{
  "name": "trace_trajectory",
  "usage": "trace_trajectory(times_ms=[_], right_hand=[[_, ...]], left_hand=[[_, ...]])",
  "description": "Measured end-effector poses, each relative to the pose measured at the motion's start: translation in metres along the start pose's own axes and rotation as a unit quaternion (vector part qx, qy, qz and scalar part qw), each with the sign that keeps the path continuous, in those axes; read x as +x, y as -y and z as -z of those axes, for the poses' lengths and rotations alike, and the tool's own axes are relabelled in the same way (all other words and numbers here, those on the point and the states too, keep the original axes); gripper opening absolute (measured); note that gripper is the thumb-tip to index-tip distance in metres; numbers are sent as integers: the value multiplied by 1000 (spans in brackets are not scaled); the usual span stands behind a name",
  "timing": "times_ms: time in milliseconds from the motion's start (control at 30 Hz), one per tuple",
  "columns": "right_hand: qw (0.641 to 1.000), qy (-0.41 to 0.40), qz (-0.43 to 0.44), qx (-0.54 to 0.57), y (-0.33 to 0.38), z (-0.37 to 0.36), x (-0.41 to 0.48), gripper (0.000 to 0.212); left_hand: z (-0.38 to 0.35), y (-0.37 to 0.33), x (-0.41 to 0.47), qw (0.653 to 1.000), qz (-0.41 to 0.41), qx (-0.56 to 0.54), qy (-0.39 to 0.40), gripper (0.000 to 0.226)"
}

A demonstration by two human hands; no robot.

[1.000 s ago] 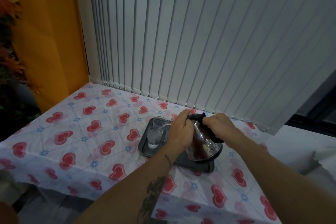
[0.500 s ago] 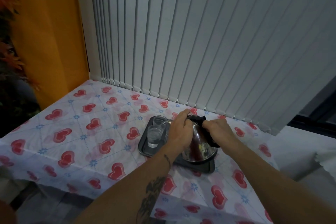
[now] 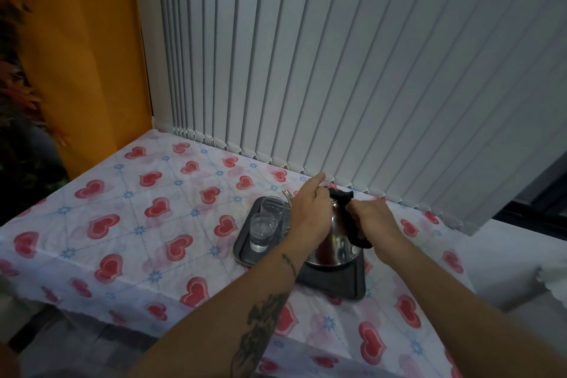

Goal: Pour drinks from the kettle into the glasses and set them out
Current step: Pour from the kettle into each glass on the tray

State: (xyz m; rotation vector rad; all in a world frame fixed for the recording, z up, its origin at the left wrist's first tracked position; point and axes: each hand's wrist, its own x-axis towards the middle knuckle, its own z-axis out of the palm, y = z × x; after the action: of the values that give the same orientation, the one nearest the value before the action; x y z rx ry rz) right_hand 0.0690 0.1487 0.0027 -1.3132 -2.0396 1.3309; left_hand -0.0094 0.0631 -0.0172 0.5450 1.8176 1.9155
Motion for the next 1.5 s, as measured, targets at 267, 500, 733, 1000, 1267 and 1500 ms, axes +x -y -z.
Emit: trace_trajectory(times_ms=[267,500,733,1000,1267,1500], right_hand=[[1000,-3,6,-11,19,-2,18,23],[998,8,4,-57,23,-9,31,22],[991,16,24,-132,26,-12,41,26],[983,26,40,-177,35,-5,49,28],[973,42,52,-219,45,2,57,27],[966,52,62,-245,54,4,62,28]], left_hand=[[-3,-7,21,1000,14,9,12,46],[1,7,32,998,25,39,52,53],[1,16,36,997,53,37,46,64],[-5,17,39,998,41,26,43,56],[-10,14,43,998,39,24,40,65],[-10,12,45,999,44,1,31,63]])
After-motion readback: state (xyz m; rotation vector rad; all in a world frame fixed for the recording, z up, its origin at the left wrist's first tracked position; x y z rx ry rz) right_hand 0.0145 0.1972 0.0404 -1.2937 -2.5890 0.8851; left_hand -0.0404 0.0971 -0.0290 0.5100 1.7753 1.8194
